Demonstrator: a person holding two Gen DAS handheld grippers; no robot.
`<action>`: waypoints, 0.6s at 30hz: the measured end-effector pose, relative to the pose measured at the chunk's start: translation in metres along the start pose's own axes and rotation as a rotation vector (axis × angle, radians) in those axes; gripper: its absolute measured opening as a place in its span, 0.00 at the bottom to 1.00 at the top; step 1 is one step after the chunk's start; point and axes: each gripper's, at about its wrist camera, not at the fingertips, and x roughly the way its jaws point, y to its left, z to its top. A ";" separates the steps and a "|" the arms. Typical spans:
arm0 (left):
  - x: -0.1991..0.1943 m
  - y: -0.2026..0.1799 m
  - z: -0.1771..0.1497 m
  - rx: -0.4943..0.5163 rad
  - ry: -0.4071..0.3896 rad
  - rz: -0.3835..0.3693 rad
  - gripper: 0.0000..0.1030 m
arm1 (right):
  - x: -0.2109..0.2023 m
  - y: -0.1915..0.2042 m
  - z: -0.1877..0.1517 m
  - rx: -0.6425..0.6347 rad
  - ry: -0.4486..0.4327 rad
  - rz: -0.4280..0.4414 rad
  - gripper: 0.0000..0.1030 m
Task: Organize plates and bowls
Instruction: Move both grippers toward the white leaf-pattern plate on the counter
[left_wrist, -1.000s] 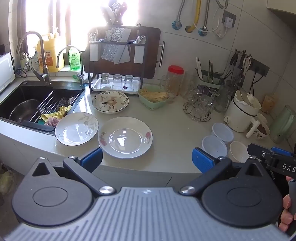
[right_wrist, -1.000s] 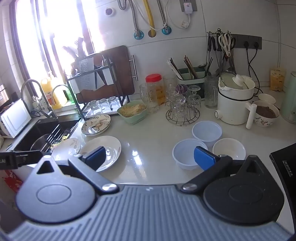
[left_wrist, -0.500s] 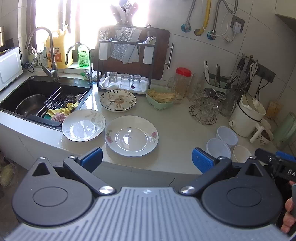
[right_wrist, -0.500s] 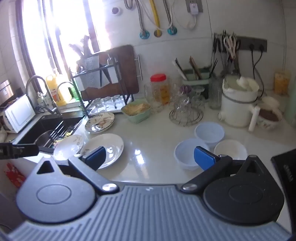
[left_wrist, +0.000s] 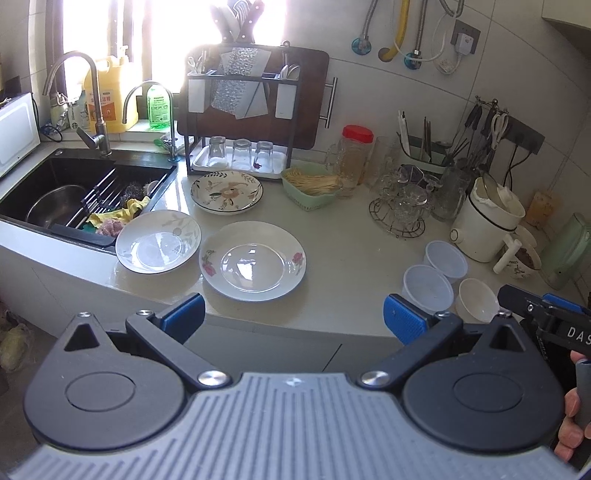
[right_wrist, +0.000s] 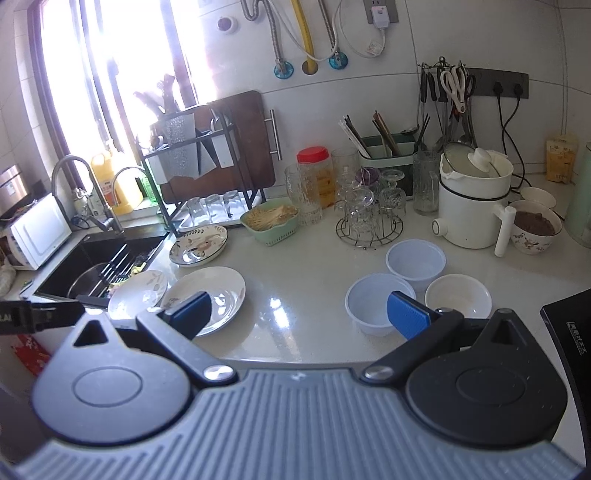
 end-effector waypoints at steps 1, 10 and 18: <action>0.001 -0.001 0.000 0.008 0.002 -0.001 1.00 | 0.000 -0.002 0.000 0.003 0.001 0.002 1.00; 0.005 0.004 -0.008 0.033 0.025 0.007 1.00 | 0.005 0.002 -0.007 -0.018 0.014 -0.011 1.00; 0.006 0.007 -0.008 0.029 0.030 0.002 1.00 | 0.007 0.008 -0.009 -0.006 0.025 -0.012 1.00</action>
